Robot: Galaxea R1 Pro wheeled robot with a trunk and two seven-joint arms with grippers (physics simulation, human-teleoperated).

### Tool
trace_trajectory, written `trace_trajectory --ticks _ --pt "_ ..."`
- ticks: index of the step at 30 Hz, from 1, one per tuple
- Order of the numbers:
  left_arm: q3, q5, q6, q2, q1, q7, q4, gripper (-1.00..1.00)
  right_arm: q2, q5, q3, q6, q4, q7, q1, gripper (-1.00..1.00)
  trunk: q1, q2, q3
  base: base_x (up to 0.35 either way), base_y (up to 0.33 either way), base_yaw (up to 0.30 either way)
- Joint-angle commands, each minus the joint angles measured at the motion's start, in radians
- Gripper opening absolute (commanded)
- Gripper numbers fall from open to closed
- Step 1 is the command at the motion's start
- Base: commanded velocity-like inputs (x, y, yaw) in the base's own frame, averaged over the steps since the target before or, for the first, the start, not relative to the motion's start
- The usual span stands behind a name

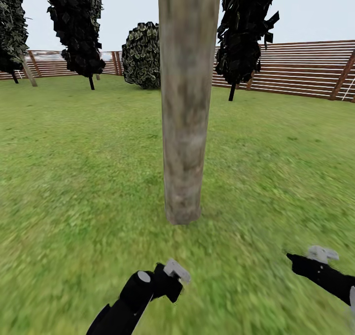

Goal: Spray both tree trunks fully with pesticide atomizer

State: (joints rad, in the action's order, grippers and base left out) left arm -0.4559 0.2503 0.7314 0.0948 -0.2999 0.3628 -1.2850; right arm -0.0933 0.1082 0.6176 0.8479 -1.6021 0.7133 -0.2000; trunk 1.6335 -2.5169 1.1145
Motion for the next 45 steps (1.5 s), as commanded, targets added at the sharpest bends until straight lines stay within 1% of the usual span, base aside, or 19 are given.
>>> trace_trajectory --ticks 1,4,5,7,10,12,14,17,18,20,21,23,26,27,28,29,33,40,45 --pt "0.001 0.006 0.029 0.009 -0.001 -0.047 -0.001 -1.0 0.013 0.01 0.03 -0.026 -0.001 0.009 0.013 -1.0 0.0 0.0 0.001 0.0 0.0 0.0" --pt "0.003 -0.02 0.096 0.033 -0.005 -0.196 -0.002 -1.0 0.082 0.011 0.108 -0.169 0.002 -0.078 0.056 -1.0 0.0 0.0 0.001 0.0 0.0 0.0" --pt "0.004 -0.033 0.115 0.035 -0.01 -0.215 -0.004 -1.0 0.099 0.011 0.117 -0.204 0.003 -0.109 0.064 -1.0 0.0 0.0 0.001 0.0 0.0 0.0" --pt "0.005 -0.102 0.184 0.041 -0.063 -0.284 -0.007 -1.0 0.169 0.01 0.137 -0.376 0.014 -0.235 0.098 -1.0 0.0 0.0 0.001 0.0 0.0 0.0" --pt "0.006 -0.171 0.272 0.043 -0.15 -0.374 -0.011 -1.0 0.21 0.008 0.143 -0.562 0.077 -0.325 0.133 -1.0 0.0 0.0 0.001 0.0 0.0 0.0" --pt "0.006 -0.188 0.306 0.045 -0.203 -0.424 -0.011 -1.0 0.22 0.008 0.141 -0.617 0.128 -0.36 0.143 -1.0 0.0 0.0 0.001 0.0 0.0 0.0" --pt "0.006 -0.206 0.316 0.046 -0.254 -0.451 -0.009 -1.0 0.225 0.008 0.132 -0.647 0.181 -0.406 0.148 -1.0 0.0 0.0 0.001 0.0 0.0 0.0" --pt "0.007 -0.276 0.316 0.047 -0.341 -0.471 0.012 -1.0 0.227 0.008 0.083 -0.718 0.267 -0.497 0.151 -1.0 0.0 0.0 0.001 0.0 0.0 0.0" --pt "0.007 -0.313 0.316 0.048 -0.398 -0.476 0.054 -1.0 0.227 0.008 0.049 -0.781 0.315 -0.564 0.151 -1.0 0.0 0.0 0.001 0.0 0.0 0.0" --pt "0.007 -0.337 0.316 0.048 -0.48 -0.479 0.159 -1.0 0.228 0.005 -0.023 -0.831 0.361 -0.647 0.152 -1.0 0.0 0.0 0.001 0.0 0.0 0.0" --pt "0.007 -0.341 0.316 0.048 -0.502 -0.479 0.189 -1.0 0.227 0.003 -0.049 -0.838 0.368 -0.665 0.152 -1.0 0.0 0.0 0.001 0.0 0.0 0.0" --pt "0.008 -0.367 0.316 0.049 -0.577 -0.48 0.291 -1.0 0.225 -0.001 -0.148 -0.855 0.386 -0.735 0.152 -1.0 0.0 0.0 0.001 0.0 0.0 0.0" --pt "0.007 -0.453 0.316 0.047 -0.668 -0.481 0.439 -1.0 0.226 -0.005 -0.221 -0.867 0.404 -0.816 0.152 -1.0 0.0 0.0 0.001 0.0 0.0 0.0" --pt "0.007 -0.471 0.316 0.046 -0.677 -0.481 0.457 -1.0 0.226 -0.005 -0.227 -0.868 0.409 -0.822 0.152 -1.0 0.0 0.0 0.001 0.0 0.0 0.0" --pt "0.007 -0.526 0.316 0.043 -0.694 -0.481 0.493 -1.0 0.225 -0.006 -0.239 -0.879 0.436 -0.834 0.152 -1.0 0.0 0.0 0.001 0.0 0.0 0.0" --pt "0.007 -0.557 0.316 0.041 -0.7 -0.481 0.51 -1.0 0.224 -0.006 -0.242 -0.899 0.459 -0.839 0.152 -1.0 0.0 0.0 0.001 0.0 0.0 0.0" --pt "0.006 -0.606 0.316 0.038 -0.708 -0.482 0.524 -1.0 0.219 -0.007 -0.241 -0.978 0.572 -0.845 0.15 -1.0 0.0 0.0 0.001 0.0 0.0 0.0" --pt "0.0 -0.614 0.316 0.036 -0.706 -0.498 0.502 -1.0 0.215 -0.007 -0.237 -0.993 0.605 -0.851 0.145 -1.0 0.0 0.0 0.001 0.0 0.0 0.0" --pt "-0.002 -0.618 0.316 0.037 -0.678 -0.606 0.408 -1.0 0.215 -0.006 -0.236 -0.998 0.604 -0.851 0.145 -1.0 0.0 0.0 0.001 0.0 0.0 0.0"
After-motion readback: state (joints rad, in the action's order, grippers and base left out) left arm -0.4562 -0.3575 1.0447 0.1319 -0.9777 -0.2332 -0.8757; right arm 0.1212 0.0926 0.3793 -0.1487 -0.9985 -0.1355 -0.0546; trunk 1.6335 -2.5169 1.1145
